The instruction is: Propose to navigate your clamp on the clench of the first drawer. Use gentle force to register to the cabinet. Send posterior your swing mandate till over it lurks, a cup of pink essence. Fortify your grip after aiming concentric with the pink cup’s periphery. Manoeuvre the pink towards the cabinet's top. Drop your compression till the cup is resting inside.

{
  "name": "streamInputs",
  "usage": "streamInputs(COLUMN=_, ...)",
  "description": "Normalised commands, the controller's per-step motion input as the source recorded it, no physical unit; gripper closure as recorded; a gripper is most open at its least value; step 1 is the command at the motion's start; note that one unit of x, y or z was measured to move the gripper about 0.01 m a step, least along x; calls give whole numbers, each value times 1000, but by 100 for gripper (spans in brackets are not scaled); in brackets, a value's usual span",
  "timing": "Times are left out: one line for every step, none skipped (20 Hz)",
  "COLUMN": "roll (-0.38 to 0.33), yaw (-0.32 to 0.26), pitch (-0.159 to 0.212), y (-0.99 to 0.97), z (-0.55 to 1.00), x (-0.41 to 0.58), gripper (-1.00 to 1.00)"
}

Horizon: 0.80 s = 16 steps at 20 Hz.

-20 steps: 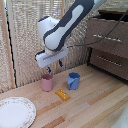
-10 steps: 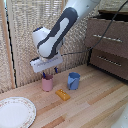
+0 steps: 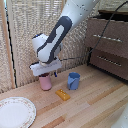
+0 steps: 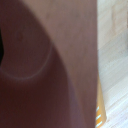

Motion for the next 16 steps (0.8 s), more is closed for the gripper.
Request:
streamInputs(roll=18, yaw=-124, pitch=-32, y=-103, z=-169, x=-157, gripper=-100)
streamInputs(roll=0, yaw=-123, pitch=-46, y=0, z=-189, x=-86, gripper=-100)
streamInputs(roll=0, yaw=-100, pitch=-50, y=0, z=-189, x=-66, gripper=100)
streamInputs(roll=0, yaw=-76, pitch=-45, y=6, z=-151, x=-63, gripper=100)
streamInputs(roll=4, yaw=-50, pitch=-48, y=0, z=-91, x=-91, gripper=100)
streamInputs(roll=24, yaw=-9, pitch=0, y=0, z=0, x=-106, gripper=100)
streamInputs(roll=13, yaw=0, pitch=0, y=9, z=-86, x=-71, gripper=100)
streamInputs(roll=0, yaw=17, pitch=33, y=31, z=-120, x=-31, gripper=100)
streamInputs(roll=0, yaw=46, pitch=57, y=0, z=-109, x=0, gripper=100)
streamInputs(roll=0, yaw=19, pitch=50, y=0, z=-111, x=0, gripper=100)
streamInputs(roll=17, yaw=15, pitch=52, y=0, z=-97, x=-14, gripper=100)
streamInputs(roll=19, yaw=22, pitch=43, y=0, z=-86, x=-29, gripper=100)
streamInputs(roll=11, yaw=29, pitch=38, y=0, z=-29, x=-23, gripper=100)
streamInputs(roll=0, yaw=25, pitch=0, y=0, z=-14, x=-46, gripper=100)
streamInputs(roll=6, yaw=12, pitch=-2, y=31, z=0, x=-97, gripper=100)
streamInputs(roll=6, yaw=1, pitch=-15, y=0, z=0, x=-157, gripper=100)
